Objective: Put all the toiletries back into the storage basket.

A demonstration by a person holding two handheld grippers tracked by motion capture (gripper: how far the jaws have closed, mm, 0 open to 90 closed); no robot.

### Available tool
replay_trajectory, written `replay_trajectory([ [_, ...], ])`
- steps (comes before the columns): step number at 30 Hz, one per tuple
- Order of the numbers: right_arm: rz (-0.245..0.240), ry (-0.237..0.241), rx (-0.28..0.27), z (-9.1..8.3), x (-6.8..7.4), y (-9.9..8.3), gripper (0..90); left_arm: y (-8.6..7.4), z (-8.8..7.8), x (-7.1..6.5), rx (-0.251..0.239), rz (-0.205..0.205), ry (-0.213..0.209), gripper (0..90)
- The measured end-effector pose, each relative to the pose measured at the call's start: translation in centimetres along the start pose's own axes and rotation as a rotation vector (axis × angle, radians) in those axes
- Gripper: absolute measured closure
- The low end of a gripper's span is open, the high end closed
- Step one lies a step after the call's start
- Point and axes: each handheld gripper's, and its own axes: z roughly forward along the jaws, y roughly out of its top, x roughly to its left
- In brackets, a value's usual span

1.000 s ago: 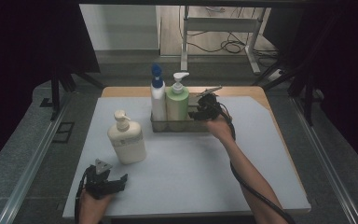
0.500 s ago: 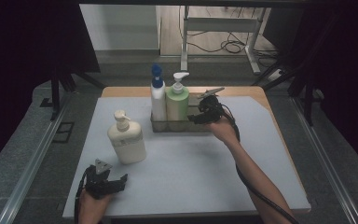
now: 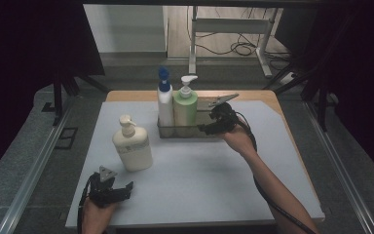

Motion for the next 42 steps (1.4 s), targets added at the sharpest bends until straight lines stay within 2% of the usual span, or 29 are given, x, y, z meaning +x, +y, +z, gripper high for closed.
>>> replay_trajectory([
  [11, -0.042, 0.02, -0.011, -2.2, 1.1, -0.6, 25.5, 0.0, 0.0, 0.0, 0.002, 0.0, 0.0, 12.9],
  [22, -0.035, 0.034, -0.022, -4.1, 1.5, -2.2, 18.1, 0.0, 0.0, 0.0, -0.001, -0.001, 0.002, 12.5],
  [25, -0.023, 0.037, -0.019, -4.5, 1.4, -2.8, 13.9, 0.0, 0.0, 0.0, -0.002, 0.0, 0.002, 12.4],
  [30, -0.009, 0.021, -0.017, -5.0, 1.3, -4.4, 12.7, 0.0, 0.0, -0.1, -0.003, -0.001, 0.003, 12.4],
  [33, -0.017, 0.012, -0.008, -5.2, 1.4, -5.3, 8.1, 0.0, 0.0, -0.1, -0.004, 0.0, 0.004, 12.4],
  [37, 0.003, 0.024, -0.024, -5.5, 1.5, -6.6, 1.7, 0.0, 0.0, -0.1, -0.002, 0.003, 0.006, 12.4],
  [42, 0.005, 0.017, -0.033, -5.9, 1.7, -8.1, 0.0, 0.0, 0.0, -0.1, -0.003, 0.003, 0.006, 12.4],
])
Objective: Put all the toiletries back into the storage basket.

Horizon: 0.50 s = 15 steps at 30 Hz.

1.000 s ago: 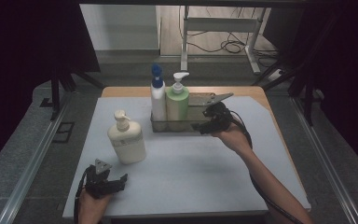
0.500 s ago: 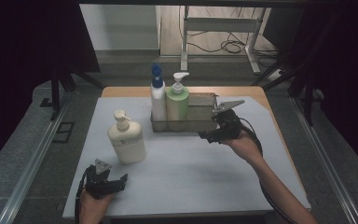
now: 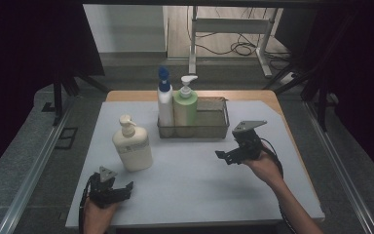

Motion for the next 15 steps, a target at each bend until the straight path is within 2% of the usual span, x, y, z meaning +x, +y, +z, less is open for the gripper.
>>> replay_trajectory([
  [6, 0.03, -0.03, -0.017, -0.6, -0.1, -2.2, 0.0, 0.0, 0.0, 0.0, -0.001, -0.001, 0.0, 12.5],
  [12, 0.042, -0.056, 0.013, -0.2, 0.1, -4.9, 0.0, 0.0, 0.0, 0.0, 0.001, 0.004, 0.001, 12.6],
  [15, 0.064, -0.061, 0.018, 0.0, 0.0, -6.2, 0.0, 0.1, 0.0, 0.0, 0.002, 0.003, 0.001, 12.9],
])
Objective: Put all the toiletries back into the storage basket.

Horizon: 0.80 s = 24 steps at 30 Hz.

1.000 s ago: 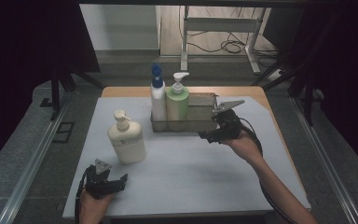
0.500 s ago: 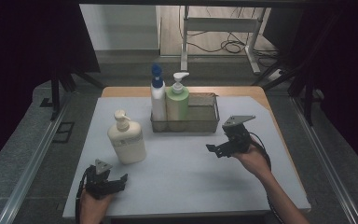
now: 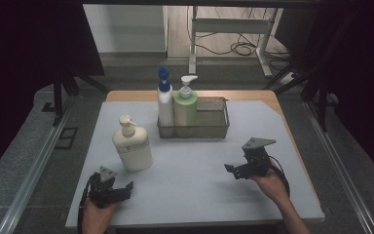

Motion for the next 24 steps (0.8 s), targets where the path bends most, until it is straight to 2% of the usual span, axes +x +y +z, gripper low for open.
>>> replay_trajectory([
  [5, 0.019, -0.022, 0.029, 0.5, -0.3, -1.7, 0.0, 0.0, 0.0, -0.1, -0.001, 0.005, 0.002, 13.1],
  [7, 0.027, -0.032, 0.025, 0.6, -0.4, -2.2, 0.0, 0.0, 0.0, -0.1, -0.002, 0.007, 0.002, 13.7],
  [15, 0.045, -0.045, 0.053, 1.3, -0.7, -4.3, 0.0, 0.2, -0.1, -0.1, 0.017, -0.016, 0.008, 13.5],
  [18, 0.059, -0.041, 0.068, 1.8, -0.8, -4.9, 0.0, 0.3, -0.3, 0.0, 0.009, -0.029, 0.01, 13.4],
  [20, 0.04, -0.06, 0.061, 1.9, -0.5, -5.1, 0.0, 0.3, -0.5, 0.1, 0.004, -0.028, 0.021, 14.9],
  [24, 0.04, -0.062, 0.059, 1.9, -0.5, -5.1, 0.0, 0.4, -1.0, 0.5, -0.021, -0.04, 0.025, 22.5],
])
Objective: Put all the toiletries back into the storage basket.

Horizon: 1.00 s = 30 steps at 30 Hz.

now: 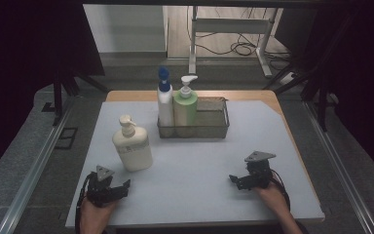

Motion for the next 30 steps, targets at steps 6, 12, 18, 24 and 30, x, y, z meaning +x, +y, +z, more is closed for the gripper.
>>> replay_trajectory([
  [6, -0.001, -0.001, -0.002, 0.0, 0.0, 0.0, 0.0, 0.5, -0.5, 0.8, -0.032, -0.006, 0.006, 37.7],
  [12, 0.0, -0.001, -0.004, 0.0, 0.0, 0.0, 0.0, 0.8, -0.6, 1.9, -0.048, -0.03, -0.025, 52.9],
  [18, -0.001, 0.0, -0.004, 0.0, 0.0, -0.1, 0.0, 1.3, -0.1, 2.6, -0.031, -0.011, -0.028, 63.0],
  [24, -0.001, 0.0, -0.004, 0.0, 0.0, -0.1, 0.0, 2.1, 0.7, 3.8, -0.028, -0.038, -0.066, 76.8],
  [30, 0.0, 0.001, -0.004, 0.0, 0.0, -0.1, 0.0, 3.0, 2.0, 4.9, -0.028, -0.041, -0.084, 89.2],
])
